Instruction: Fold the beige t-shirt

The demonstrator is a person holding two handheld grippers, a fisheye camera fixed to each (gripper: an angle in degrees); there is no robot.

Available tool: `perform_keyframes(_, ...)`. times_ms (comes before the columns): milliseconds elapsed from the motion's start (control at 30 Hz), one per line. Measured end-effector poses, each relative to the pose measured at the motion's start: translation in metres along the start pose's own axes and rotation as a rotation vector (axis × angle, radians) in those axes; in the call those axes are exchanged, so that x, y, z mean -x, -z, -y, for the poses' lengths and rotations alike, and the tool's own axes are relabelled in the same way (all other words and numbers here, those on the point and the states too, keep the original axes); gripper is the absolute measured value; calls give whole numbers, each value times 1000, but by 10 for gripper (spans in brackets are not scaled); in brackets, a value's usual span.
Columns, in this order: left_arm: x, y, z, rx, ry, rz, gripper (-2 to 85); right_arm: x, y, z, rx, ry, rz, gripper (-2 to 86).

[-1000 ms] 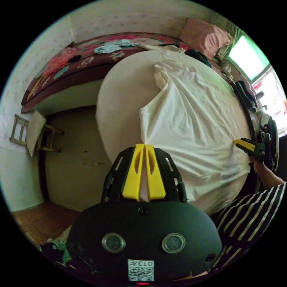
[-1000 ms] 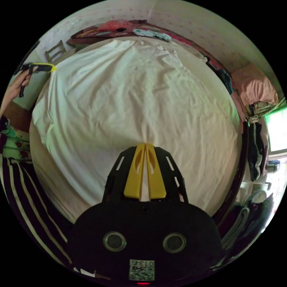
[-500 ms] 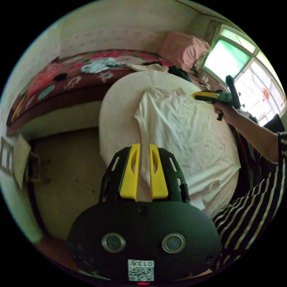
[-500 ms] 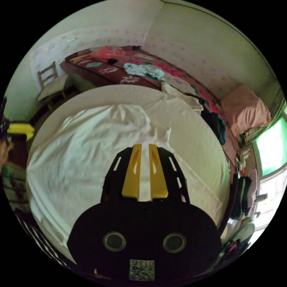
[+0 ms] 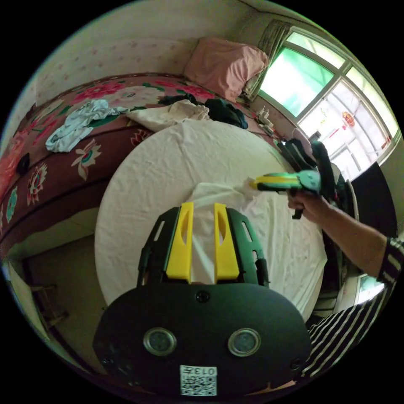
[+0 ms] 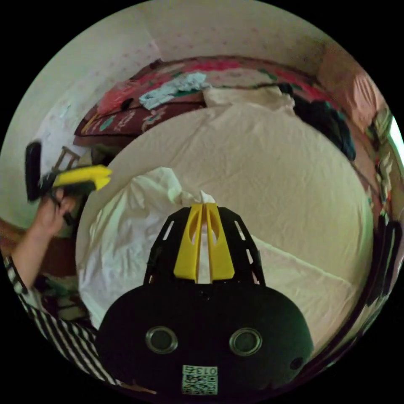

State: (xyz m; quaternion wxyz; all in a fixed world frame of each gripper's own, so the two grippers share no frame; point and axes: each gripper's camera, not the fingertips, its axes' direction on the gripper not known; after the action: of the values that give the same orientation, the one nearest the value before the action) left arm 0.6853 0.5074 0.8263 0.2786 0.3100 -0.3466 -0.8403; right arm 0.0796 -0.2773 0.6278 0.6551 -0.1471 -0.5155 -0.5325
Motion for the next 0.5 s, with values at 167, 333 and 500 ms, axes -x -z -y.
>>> perform_keyframes(167,2,-25,59,60,-93,-9,111,57,17,-84,-171,379,-238,9)
perform_keyframes(333,-39,-66,81,224,-376,-35,118,81,-16,-148,-137,477,-418,8)
perform_keyframes(500,-67,-57,81,202,-497,-317,89,77,-18,-156,-139,419,-398,7)
